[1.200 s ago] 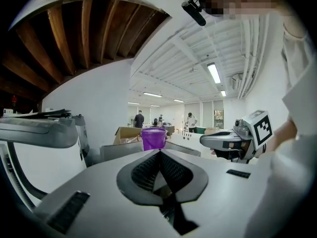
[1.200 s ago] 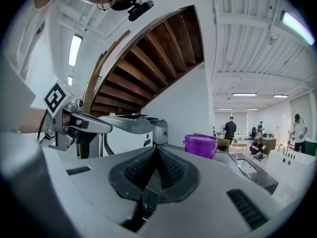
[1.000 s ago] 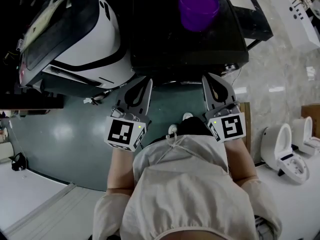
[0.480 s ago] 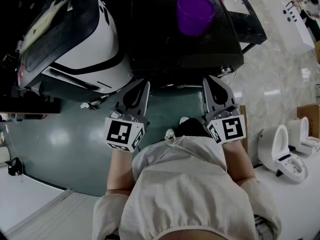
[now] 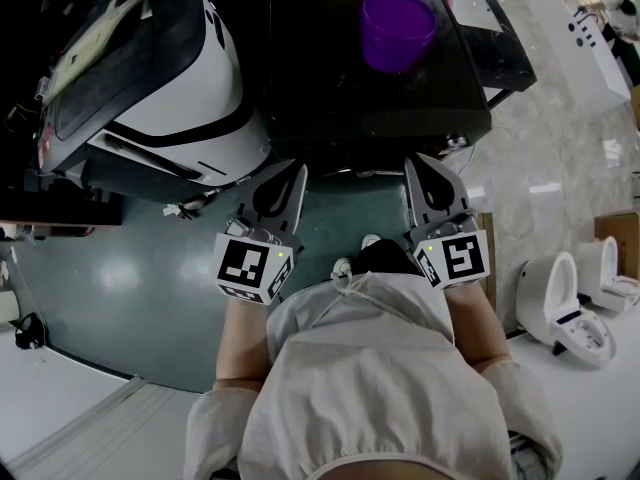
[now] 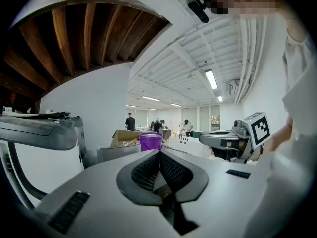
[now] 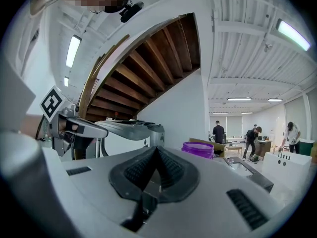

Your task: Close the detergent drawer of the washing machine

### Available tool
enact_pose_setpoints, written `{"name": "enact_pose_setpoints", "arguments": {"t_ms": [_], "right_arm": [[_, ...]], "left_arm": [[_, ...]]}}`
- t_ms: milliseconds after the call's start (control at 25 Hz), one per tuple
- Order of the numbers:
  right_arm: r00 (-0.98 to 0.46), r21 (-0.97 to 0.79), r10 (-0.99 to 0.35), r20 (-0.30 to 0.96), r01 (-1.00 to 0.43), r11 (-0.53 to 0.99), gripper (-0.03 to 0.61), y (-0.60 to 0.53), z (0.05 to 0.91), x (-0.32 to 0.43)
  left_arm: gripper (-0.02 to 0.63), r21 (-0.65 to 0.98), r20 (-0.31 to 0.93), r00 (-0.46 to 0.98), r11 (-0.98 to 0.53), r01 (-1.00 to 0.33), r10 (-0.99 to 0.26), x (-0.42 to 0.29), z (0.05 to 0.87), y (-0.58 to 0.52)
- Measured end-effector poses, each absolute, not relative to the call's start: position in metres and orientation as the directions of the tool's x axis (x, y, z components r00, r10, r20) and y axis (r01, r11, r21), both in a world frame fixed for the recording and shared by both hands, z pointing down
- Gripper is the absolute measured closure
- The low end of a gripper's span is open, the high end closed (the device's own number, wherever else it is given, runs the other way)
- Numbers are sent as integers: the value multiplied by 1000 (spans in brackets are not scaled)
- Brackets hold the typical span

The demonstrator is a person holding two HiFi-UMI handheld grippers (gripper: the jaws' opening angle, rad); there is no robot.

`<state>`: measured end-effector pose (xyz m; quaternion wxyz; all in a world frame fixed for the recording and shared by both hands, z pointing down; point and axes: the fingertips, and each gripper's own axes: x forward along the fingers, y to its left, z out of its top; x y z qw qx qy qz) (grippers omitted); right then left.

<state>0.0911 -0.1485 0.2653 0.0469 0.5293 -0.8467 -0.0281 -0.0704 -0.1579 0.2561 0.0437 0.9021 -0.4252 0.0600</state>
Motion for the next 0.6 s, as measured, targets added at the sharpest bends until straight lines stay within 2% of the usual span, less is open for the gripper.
{"name": "enact_pose_setpoints", "arguments": {"t_ms": [600], "right_arm": [[-448,146,-893,43,-881,449,578,-150,267,74]], "left_arm": [[595,33,162,616,-619,-785,-771,-84,263,-159]]}}
